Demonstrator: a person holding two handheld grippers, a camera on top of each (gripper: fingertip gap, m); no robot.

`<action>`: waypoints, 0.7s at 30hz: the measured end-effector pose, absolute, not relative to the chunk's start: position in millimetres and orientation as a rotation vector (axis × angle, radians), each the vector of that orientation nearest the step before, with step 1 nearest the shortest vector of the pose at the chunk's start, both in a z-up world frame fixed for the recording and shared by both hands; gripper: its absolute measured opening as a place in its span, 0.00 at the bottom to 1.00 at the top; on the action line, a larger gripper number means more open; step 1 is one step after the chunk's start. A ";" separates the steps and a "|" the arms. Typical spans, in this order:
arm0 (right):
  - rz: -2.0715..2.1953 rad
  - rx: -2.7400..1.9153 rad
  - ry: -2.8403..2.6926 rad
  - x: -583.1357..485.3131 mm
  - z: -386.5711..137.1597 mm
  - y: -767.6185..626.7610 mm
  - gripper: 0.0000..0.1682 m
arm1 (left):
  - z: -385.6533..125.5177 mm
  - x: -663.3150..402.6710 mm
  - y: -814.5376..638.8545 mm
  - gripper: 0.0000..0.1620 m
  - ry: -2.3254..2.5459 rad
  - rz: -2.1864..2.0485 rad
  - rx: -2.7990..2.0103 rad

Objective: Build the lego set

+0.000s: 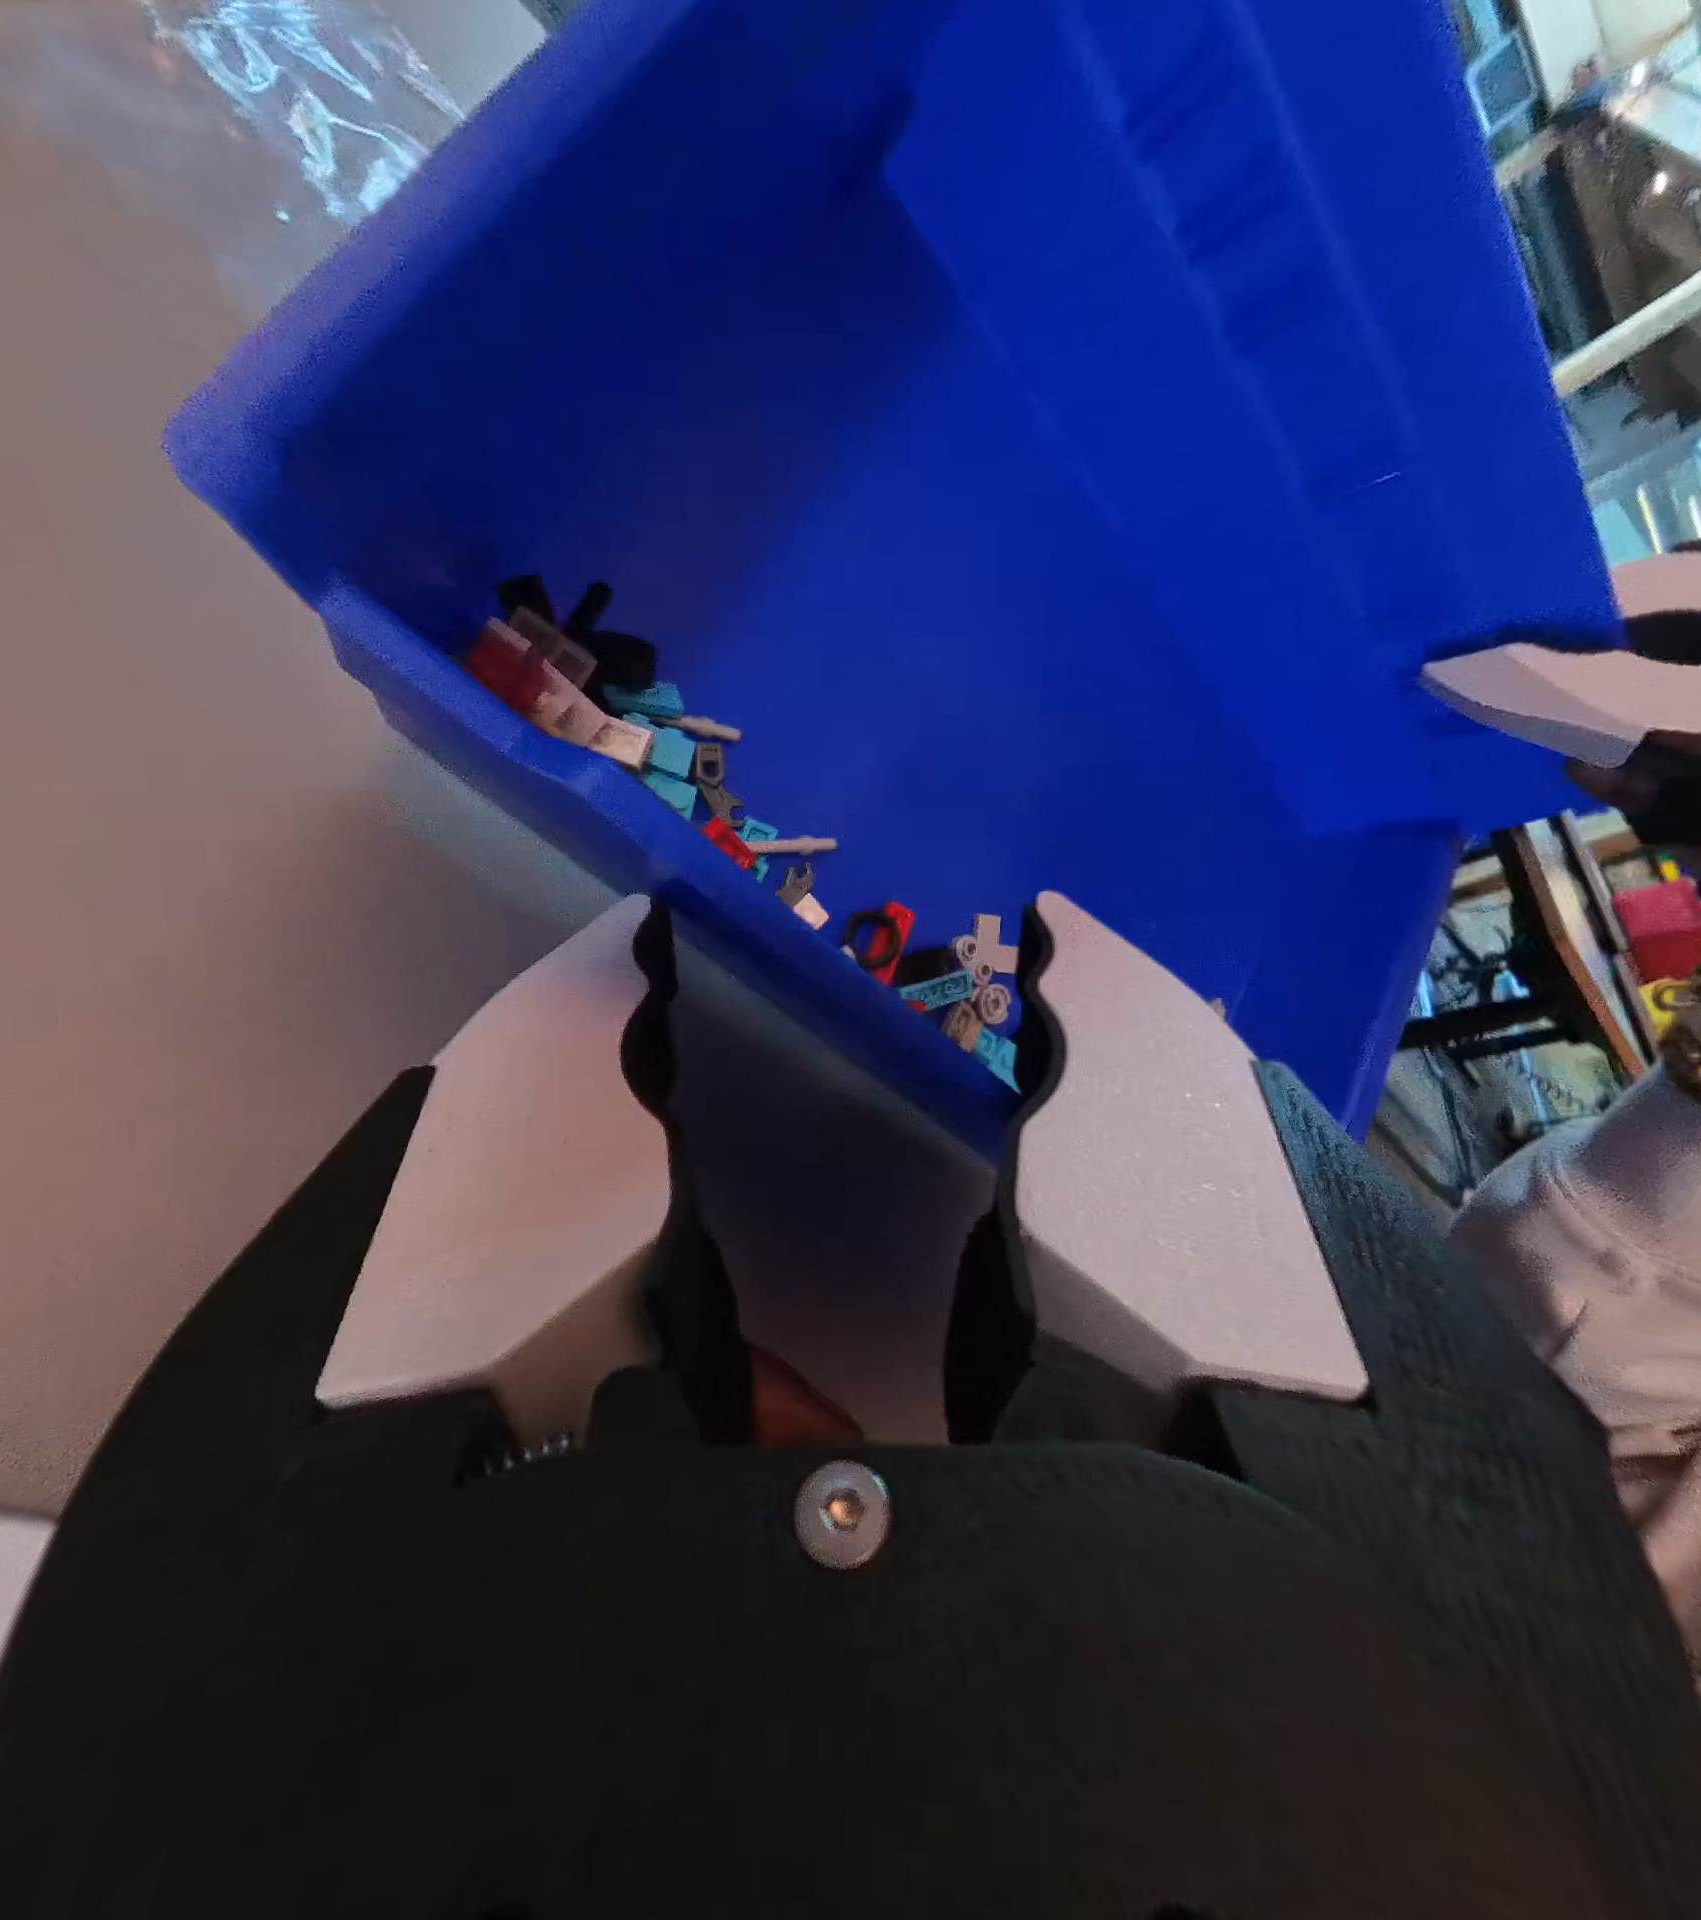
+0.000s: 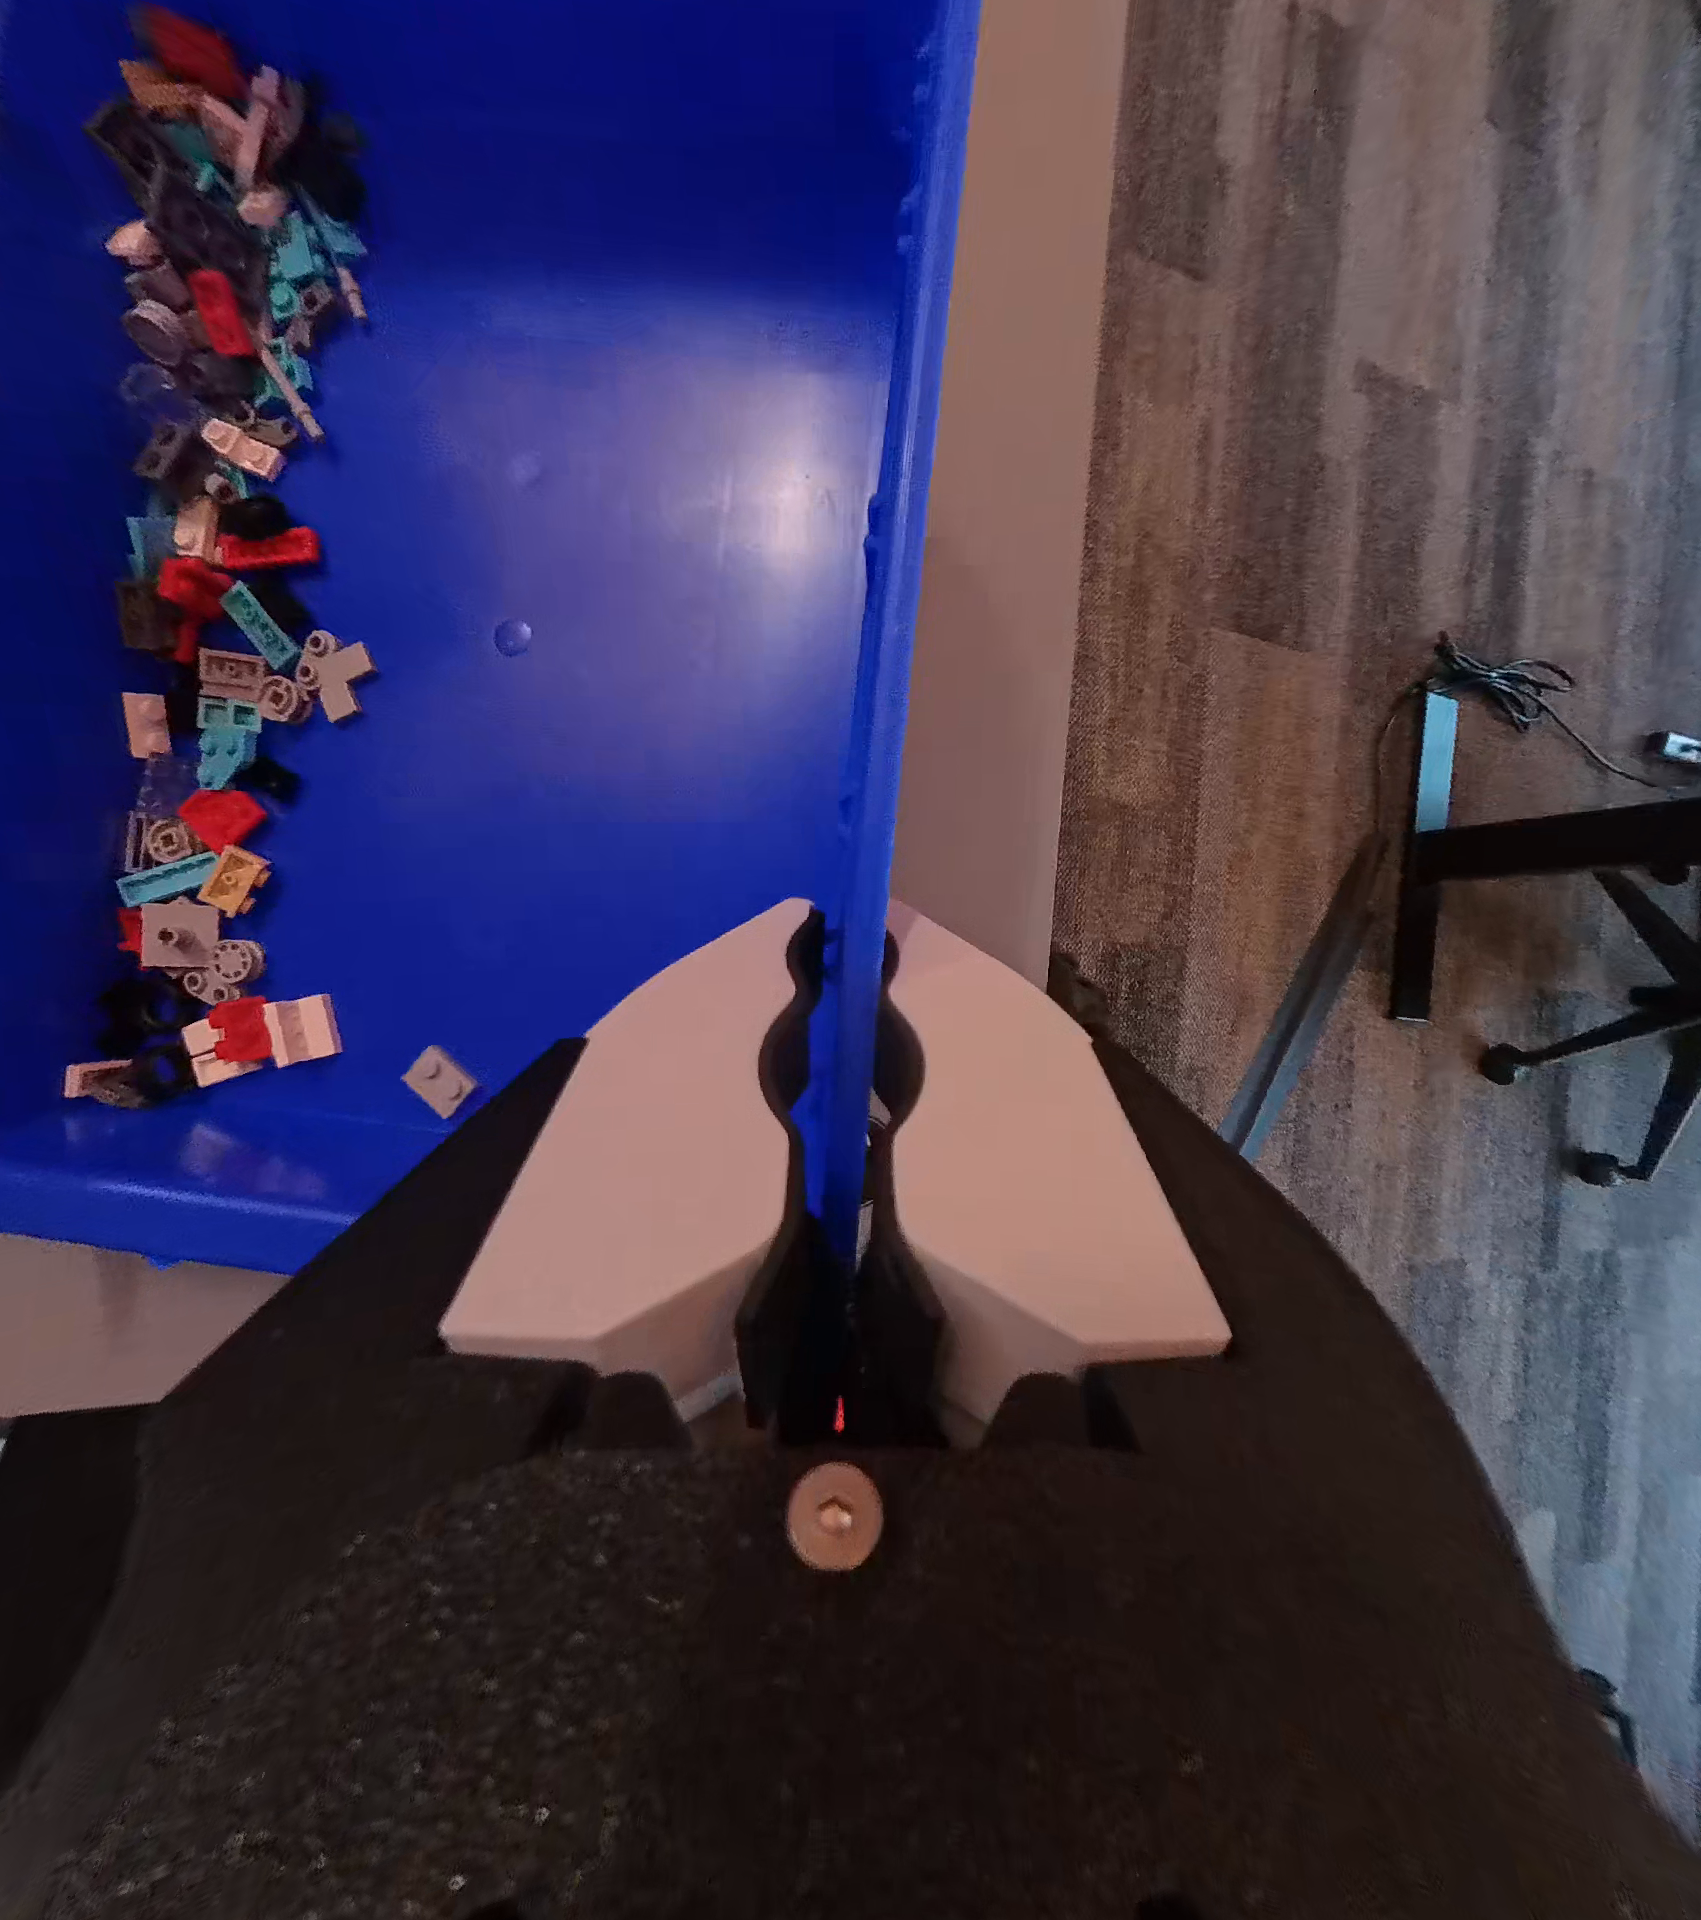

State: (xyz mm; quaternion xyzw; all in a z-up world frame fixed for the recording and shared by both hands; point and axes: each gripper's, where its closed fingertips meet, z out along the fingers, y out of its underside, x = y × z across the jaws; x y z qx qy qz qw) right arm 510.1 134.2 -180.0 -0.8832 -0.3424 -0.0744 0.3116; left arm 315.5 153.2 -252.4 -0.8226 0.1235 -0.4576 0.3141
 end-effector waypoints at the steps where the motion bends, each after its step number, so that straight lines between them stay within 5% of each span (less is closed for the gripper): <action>1: -0.190 -2.322 -0.873 510.9 -178.6 132.4 0.04 | -250.7 316.6 155.6 0.39 0.352 -1.198 -2.172; 6: -0.141 -2.276 -0.765 508.3 -180.3 121.4 0.07 | -240.9 316.2 177.4 0.32 0.462 -1.100 -2.197; 21: 0.127 -2.257 -0.804 484.3 -200.3 99.8 0.37 | -232.9 320.4 235.3 0.18 0.792 -0.732 -2.279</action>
